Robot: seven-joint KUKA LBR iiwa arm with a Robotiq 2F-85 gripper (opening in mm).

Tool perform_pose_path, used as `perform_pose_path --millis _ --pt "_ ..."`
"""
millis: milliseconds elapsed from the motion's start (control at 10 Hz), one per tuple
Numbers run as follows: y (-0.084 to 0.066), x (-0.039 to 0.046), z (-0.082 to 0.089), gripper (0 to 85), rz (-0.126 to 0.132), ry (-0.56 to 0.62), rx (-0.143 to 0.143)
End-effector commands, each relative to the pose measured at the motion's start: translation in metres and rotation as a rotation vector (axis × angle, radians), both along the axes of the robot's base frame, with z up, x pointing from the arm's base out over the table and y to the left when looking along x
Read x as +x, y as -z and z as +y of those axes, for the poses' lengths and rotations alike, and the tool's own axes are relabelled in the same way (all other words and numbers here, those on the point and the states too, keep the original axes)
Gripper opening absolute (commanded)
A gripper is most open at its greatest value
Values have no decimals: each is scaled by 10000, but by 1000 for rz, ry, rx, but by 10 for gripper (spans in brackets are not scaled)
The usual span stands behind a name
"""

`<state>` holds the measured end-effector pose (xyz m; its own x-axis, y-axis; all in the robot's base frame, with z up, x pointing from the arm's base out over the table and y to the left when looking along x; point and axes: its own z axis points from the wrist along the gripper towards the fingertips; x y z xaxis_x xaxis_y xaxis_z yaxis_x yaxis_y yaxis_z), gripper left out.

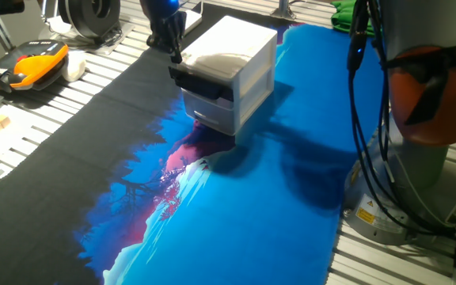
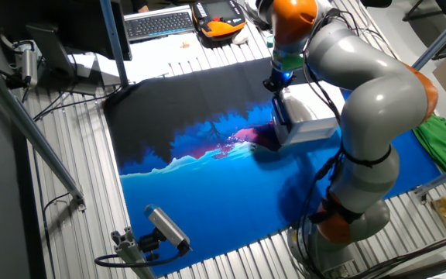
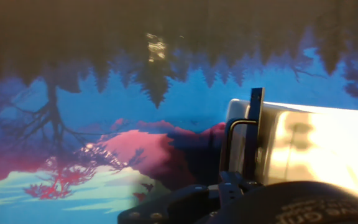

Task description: Grasp the handle and open the drawer

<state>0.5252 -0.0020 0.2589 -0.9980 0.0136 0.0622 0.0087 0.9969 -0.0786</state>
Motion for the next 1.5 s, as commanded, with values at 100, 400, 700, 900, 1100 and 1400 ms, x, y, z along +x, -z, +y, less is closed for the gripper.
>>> perform_pose_path --millis 100,400,700,900,1100,1400 --pt "15 8 19 0 -32 38 40" --pt "39 28 26 0 -29 98 25" --pt "58 56 13 0 -22 110 33" --pt "61 52 9 0 -21 103 39" --pt "70 48 8 0 -27 94 38" --pt "101 3 -17 0 -42 80 40"
